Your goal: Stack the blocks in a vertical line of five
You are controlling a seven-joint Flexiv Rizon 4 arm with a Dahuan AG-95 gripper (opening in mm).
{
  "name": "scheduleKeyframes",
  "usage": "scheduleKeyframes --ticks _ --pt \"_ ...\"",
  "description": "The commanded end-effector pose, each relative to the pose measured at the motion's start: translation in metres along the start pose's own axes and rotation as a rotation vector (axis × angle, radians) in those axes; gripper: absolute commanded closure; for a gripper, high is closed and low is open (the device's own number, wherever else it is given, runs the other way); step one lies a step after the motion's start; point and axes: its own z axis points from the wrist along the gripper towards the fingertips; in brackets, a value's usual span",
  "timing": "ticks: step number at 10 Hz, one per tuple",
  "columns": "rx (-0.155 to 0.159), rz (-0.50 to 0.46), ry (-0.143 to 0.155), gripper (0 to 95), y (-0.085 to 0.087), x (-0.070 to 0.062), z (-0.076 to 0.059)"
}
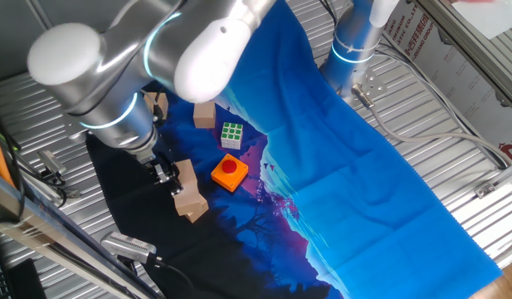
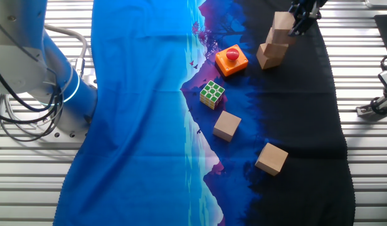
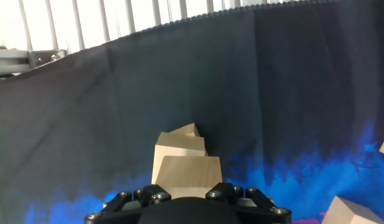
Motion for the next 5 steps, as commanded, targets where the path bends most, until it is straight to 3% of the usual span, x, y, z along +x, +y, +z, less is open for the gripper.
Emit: scheduleKeyframes --ticks 1,5 --pt "-0.002 -0.002 -0.015 95.0 -0.001 0.002 0.001" --pt "-0.003 0.008 -0.033 95.0 -0.006 -0.006 0.012"
